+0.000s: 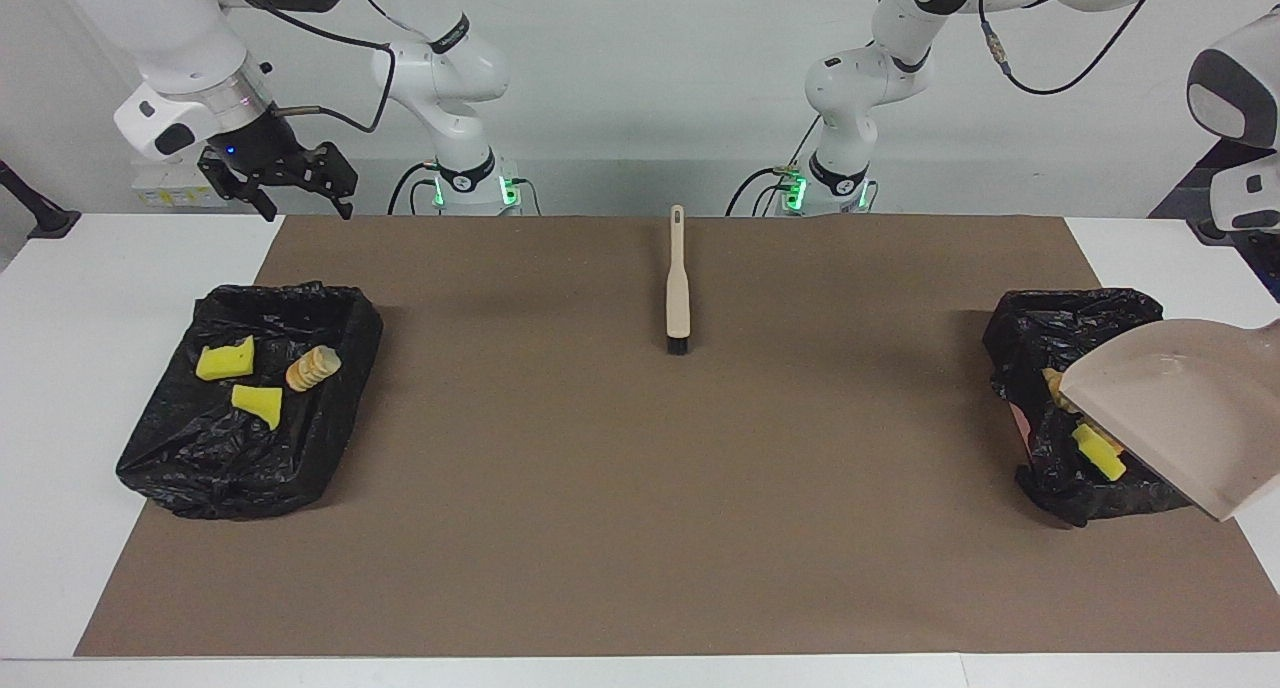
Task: Sweep and dump trash in bin
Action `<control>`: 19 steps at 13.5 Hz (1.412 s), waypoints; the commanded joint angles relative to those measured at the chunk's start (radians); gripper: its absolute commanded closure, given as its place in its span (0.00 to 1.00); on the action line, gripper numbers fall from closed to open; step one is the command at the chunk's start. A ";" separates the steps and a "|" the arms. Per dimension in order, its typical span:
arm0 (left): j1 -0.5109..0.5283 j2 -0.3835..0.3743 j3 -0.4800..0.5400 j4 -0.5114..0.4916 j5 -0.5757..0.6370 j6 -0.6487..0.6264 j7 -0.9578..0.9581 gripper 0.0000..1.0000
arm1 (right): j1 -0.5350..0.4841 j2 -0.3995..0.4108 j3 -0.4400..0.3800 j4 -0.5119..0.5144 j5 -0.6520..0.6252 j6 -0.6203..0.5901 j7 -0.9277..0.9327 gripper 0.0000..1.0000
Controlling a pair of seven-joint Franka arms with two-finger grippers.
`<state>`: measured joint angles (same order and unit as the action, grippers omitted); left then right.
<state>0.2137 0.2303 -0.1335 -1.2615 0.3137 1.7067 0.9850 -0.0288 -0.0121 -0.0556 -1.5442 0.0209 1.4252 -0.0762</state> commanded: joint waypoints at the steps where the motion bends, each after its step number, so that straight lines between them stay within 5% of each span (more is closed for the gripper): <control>1: -0.049 -0.087 0.008 -0.134 -0.141 -0.006 -0.225 1.00 | -0.014 -0.003 0.013 0.006 0.005 -0.005 0.012 0.00; 6: -0.278 -0.137 0.003 -0.294 -0.243 -0.002 -0.853 1.00 | -0.014 -0.003 0.013 0.006 0.007 -0.005 0.012 0.00; 10: -0.419 -0.102 0.005 -0.389 -0.347 0.101 -1.110 1.00 | -0.014 -0.003 0.014 0.006 0.005 -0.005 0.012 0.00; 15: -0.526 0.021 0.005 -0.424 -0.400 0.350 -1.296 1.00 | -0.014 -0.003 0.013 0.006 0.005 -0.005 0.010 0.00; 19: -0.608 0.073 0.005 -0.432 -0.459 0.411 -1.319 1.00 | -0.014 -0.003 0.014 0.006 0.007 -0.005 0.012 0.00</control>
<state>-0.3404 0.2947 -0.1507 -1.6814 -0.1203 2.0753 -0.3075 -0.0288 -0.0121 -0.0549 -1.5442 0.0209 1.4252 -0.0762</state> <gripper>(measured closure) 0.687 0.000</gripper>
